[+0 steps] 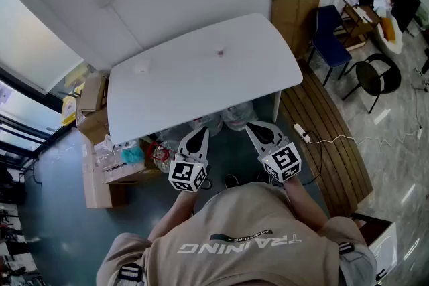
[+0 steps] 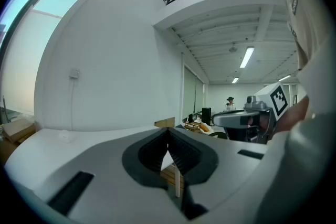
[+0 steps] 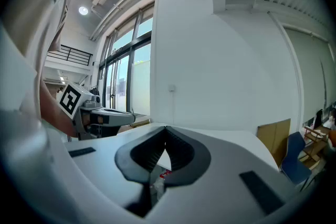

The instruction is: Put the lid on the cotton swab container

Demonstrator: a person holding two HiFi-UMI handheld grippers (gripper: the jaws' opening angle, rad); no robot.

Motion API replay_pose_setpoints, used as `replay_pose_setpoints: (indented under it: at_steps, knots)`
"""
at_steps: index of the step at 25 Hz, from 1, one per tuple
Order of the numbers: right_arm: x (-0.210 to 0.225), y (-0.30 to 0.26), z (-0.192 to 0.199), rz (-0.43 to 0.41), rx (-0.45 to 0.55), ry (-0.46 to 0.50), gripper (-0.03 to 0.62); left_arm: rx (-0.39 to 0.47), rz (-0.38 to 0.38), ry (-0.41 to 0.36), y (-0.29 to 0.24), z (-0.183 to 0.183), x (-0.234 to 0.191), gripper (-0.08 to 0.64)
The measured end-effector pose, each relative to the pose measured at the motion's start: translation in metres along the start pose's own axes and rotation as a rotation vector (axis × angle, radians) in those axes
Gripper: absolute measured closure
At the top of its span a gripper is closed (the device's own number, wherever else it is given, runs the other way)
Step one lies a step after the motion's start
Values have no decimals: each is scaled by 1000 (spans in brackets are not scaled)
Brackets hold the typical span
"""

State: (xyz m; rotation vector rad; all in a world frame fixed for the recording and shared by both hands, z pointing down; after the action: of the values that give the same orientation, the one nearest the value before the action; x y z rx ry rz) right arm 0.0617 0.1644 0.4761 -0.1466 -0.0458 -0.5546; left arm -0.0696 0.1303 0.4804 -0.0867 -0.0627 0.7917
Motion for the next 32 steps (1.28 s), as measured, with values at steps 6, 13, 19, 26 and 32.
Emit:
replay_pose_setpoints:
  at_steps: [6,13,19,26,32]
  knots:
    - [0,2,-10,3,15,-3,575,-4,-16,-3,8,-5,9,548]
    - [0,-2,-9,-22,15,-15,574,14,-7,-58,5,-12,15,548]
    - [2,-10,-10,-18,18,-28,574,18,-25,-12,5,-6,1,548]
    - [6,-28,-16,43,43,-31,574,31,-6,3,6,-1,-27,548]
    - [16,-41,-9,112,22,-52,574,30,22,36,-4,12,-48,548]
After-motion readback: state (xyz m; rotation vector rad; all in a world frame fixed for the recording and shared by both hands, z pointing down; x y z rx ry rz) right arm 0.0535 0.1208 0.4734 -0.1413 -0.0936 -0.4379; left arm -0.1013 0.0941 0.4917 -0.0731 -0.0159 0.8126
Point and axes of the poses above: the fingertips, and each gripper's own axes: y backward along the fingers, x to its right, z out of its underside, the point moved 1 cm from there along y, backward along the fingers, and after that the axes turned 5 degrees about -y, right-handed, at the moved point
